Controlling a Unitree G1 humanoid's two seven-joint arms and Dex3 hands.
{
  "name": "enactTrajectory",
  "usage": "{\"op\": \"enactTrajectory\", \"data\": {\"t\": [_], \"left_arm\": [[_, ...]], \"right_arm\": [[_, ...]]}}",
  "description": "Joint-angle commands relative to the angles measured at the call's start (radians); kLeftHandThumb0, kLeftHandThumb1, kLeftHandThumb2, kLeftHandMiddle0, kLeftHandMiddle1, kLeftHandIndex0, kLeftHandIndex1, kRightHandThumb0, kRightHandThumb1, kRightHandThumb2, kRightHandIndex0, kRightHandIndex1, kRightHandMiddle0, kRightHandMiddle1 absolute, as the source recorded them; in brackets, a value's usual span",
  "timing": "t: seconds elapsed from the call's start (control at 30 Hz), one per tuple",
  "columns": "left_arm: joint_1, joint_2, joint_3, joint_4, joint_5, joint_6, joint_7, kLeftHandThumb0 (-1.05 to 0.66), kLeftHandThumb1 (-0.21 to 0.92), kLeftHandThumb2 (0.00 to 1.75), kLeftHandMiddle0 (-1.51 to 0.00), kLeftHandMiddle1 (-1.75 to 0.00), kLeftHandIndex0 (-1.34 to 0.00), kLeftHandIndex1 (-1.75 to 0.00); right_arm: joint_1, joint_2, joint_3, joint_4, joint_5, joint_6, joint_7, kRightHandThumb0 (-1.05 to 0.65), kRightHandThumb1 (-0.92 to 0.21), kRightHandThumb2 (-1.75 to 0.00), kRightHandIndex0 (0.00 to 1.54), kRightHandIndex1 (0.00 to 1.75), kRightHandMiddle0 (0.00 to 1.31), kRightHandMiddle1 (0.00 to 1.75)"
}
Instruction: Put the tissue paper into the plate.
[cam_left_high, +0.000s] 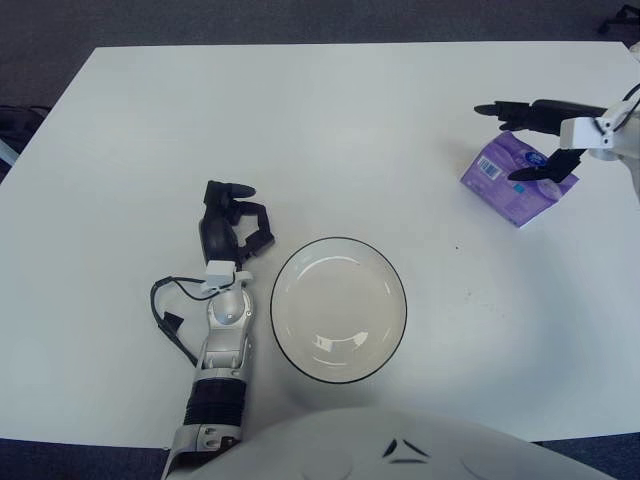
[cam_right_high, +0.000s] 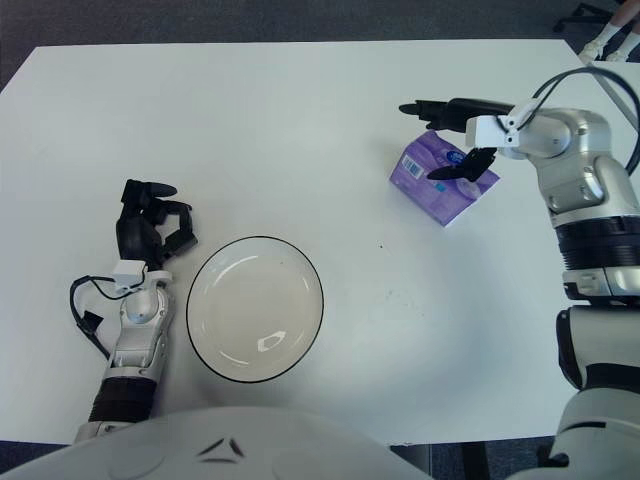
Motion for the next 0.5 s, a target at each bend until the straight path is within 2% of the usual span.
{"op": "enactTrajectory", "data": {"t": [0.0,0.17,0.23,0.33,0.47], "left_arm": [[0.112,-0.009,0.003,0.097,0.006,0.031,0.002,-0.01,0.47,1.05,-0.60,-1.45,-0.36,-1.75],[0.111,-0.008,0.006,0.098,0.006,0.031,0.000,-0.01,0.47,1.05,-0.60,-1.45,-0.36,-1.75],[0.110,-0.007,0.007,0.100,0.006,0.031,-0.001,-0.01,0.47,1.05,-0.60,-1.45,-0.36,-1.75],[0.109,-0.006,0.008,0.102,0.007,0.031,-0.002,-0.01,0.47,1.05,-0.60,-1.45,-0.36,-1.75],[0.108,-0.006,0.007,0.103,0.011,0.031,0.000,-0.01,0.47,1.05,-0.60,-1.45,-0.36,-1.75]], "right_arm": [[-0.011,-0.010,0.003,0.048,-0.006,-0.031,-0.001,-0.92,-0.45,-0.73,0.00,0.00,0.00,0.00],[0.003,-0.023,-0.011,-0.005,0.023,0.022,0.063,-0.87,-0.43,-0.74,0.00,0.00,0.00,0.00],[0.006,-0.021,-0.012,-0.020,0.030,0.051,0.084,-0.83,-0.40,-0.80,0.00,0.00,0.00,0.00],[0.018,-0.022,-0.021,-0.094,0.037,0.129,0.124,-0.82,-0.38,-0.84,0.00,0.00,0.00,0.00],[0.024,-0.019,-0.032,-0.166,0.040,0.234,0.165,-0.84,-0.42,-0.82,0.00,0.00,0.00,0.00]]}}
